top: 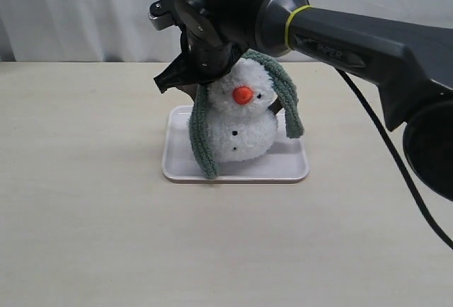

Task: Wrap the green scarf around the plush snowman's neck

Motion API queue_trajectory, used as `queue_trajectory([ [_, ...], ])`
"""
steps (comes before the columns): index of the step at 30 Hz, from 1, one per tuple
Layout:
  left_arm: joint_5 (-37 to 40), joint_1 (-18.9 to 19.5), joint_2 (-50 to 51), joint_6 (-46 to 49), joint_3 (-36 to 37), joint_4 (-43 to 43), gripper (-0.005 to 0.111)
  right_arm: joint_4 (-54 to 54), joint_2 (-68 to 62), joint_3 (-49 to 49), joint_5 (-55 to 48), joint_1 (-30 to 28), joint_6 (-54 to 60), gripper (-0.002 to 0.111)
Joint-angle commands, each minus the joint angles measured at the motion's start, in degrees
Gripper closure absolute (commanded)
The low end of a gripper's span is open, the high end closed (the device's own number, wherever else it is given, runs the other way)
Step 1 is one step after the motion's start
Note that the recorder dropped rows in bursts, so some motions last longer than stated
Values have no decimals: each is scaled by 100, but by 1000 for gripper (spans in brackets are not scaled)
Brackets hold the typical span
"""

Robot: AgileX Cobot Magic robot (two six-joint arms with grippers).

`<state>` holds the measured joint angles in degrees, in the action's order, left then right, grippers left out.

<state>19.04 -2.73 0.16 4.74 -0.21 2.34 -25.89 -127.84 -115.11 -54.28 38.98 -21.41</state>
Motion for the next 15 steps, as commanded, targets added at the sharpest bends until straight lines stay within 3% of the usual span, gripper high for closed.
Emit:
queue_trajectory([
  [1,-57,4,-16,-6,21,-3,107,20,-57,-16,-72,-33,225,104],
  [7,-57,4,-16,-6,21,-3,107,-29,-107,-74,-158,-33,474,104],
  [12,-57,4,-16,-6,21,-3,107,273,431,-378,-171,-33,820,83],
  [15,-57,4,-16,-6,21,-3,107,267,749,-386,-339,-233,820,78],
])
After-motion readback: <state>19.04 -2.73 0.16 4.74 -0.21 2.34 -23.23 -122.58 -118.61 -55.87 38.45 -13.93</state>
